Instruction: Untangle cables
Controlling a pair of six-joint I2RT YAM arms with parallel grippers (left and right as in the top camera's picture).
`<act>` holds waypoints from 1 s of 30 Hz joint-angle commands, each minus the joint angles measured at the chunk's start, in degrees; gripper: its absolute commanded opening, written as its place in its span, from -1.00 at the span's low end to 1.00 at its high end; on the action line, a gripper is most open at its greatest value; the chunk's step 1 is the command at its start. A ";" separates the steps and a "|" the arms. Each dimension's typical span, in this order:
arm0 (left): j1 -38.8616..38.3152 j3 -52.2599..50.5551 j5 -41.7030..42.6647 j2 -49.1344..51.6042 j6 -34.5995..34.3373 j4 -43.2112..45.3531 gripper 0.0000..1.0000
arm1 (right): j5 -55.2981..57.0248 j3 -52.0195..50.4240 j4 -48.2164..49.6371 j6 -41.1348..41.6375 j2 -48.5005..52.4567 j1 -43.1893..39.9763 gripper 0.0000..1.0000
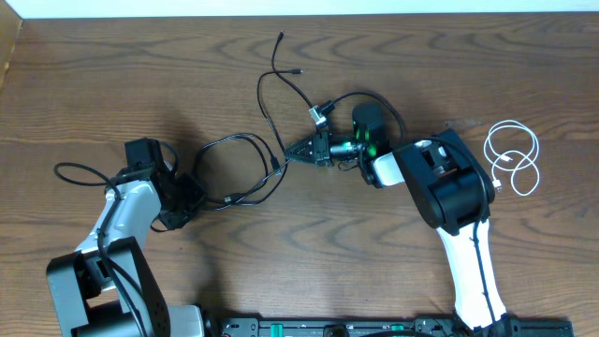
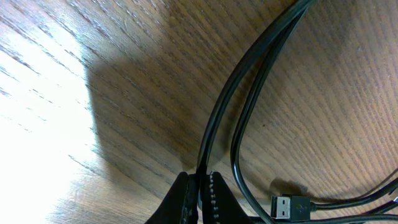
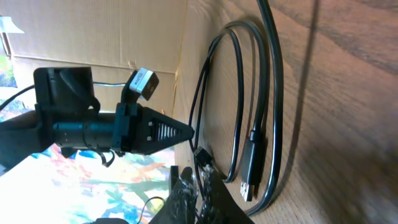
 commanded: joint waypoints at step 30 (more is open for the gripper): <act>8.50 -0.09 39.54 0.09 24.46 4.57 -0.85 | 20.22 -1.11 -44.30 -27.08 -23.56 -8.28 -0.97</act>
